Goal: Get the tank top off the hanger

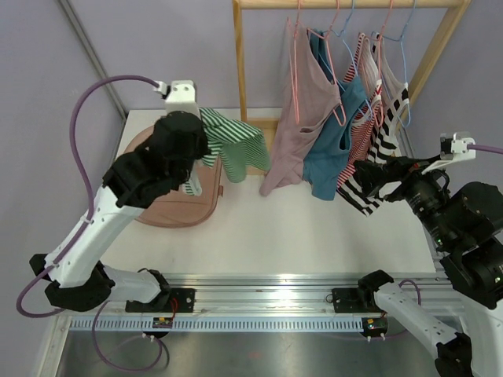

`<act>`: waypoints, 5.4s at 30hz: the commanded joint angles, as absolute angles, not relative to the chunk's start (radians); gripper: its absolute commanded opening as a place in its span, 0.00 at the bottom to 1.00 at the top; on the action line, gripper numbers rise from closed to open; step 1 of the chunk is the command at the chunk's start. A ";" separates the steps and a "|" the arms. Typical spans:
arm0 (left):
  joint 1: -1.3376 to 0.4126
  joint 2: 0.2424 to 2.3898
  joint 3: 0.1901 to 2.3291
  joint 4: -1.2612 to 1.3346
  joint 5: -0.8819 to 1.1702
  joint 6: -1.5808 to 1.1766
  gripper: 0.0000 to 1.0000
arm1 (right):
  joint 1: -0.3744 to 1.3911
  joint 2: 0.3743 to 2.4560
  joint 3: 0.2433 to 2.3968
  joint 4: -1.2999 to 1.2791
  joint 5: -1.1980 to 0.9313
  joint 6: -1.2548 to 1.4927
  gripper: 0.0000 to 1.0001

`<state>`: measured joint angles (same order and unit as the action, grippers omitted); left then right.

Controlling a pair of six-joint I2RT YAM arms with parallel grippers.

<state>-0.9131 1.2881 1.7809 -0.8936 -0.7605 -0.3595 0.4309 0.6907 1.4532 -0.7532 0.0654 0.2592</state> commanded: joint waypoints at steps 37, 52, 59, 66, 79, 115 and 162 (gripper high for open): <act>-0.408 0.859 1.250 -0.784 -0.046 -0.350 0.99 | 0.330 1.755 2.454 -0.908 0.233 -0.018 0.71; -0.408 0.775 1.166 -0.844 -0.078 -0.295 0.99 | 0.298 1.836 2.405 -0.747 0.101 -0.006 0.50; -0.408 0.772 1.161 -0.836 -0.071 -0.291 0.99 | 0.298 1.960 2.595 -0.850 0.049 -0.006 0.28; -0.408 0.767 1.186 -0.848 -0.063 -0.287 0.99 | 0.298 1.931 2.517 -0.795 0.018 0.032 0.25; -0.410 0.732 1.207 -0.793 -0.037 -0.304 0.99 | 0.299 1.896 2.591 -0.769 0.005 0.067 0.00; -1.144 1.330 1.902 -0.513 -0.371 -0.259 0.99 | 0.299 0.781 1.732 -0.888 -0.544 0.268 0.00; -1.100 1.422 1.853 -0.595 -0.695 -0.307 0.00 | 0.298 0.755 1.494 -0.776 -0.584 0.298 0.00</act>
<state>-1.1297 1.4544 1.8507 -0.5995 -0.6277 -0.2771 0.2962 0.7597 1.4860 -0.8165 -0.5766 0.3317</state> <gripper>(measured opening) 0.012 0.038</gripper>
